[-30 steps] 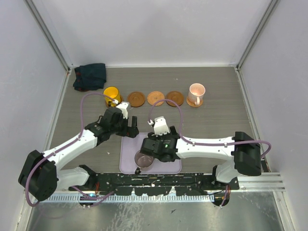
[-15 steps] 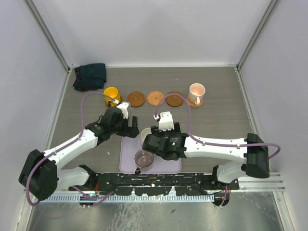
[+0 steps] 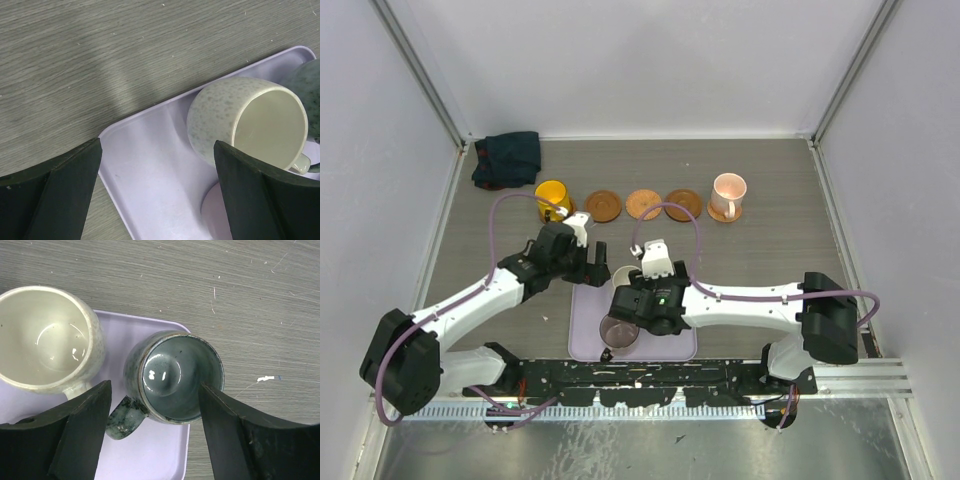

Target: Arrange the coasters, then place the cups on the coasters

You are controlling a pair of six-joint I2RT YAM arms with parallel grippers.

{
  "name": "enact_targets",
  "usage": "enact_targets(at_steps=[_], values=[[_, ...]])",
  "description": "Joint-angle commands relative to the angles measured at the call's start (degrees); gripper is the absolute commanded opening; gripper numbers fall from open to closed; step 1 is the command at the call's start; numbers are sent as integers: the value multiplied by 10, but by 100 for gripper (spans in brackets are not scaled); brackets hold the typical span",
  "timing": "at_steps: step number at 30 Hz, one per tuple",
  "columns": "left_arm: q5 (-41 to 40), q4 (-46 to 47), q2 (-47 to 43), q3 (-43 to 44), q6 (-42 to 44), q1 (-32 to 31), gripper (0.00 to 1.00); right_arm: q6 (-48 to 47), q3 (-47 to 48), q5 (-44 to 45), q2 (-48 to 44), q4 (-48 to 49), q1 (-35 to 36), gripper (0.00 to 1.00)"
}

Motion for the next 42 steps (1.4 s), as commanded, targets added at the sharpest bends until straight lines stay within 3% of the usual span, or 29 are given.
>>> enact_targets(at_steps=[1, 8, 23, 29, 36, 42], values=[[9, 32, 5, 9, -3, 0, 95, 30, -8, 4, 3, -1, 3, 74], [16, 45, 14, 7, -7, 0, 95, 54, -12, -17, 37, -36, 5, 74], [21, 37, 9, 6, -1, 0, 95, 232, -16, -29, 45, -178, 76, 74], [20, 39, 9, 6, -2, 0, 95, 229, 20, 12, 59, -193, 82, 76], [18, 42, 9, 7, -1, 0, 95, 247, 102, 62, 108, -277, 83, 78], [21, 46, 16, 7, 0, 0, 95, 268, 95, 52, 100, -280, 83, 81]])
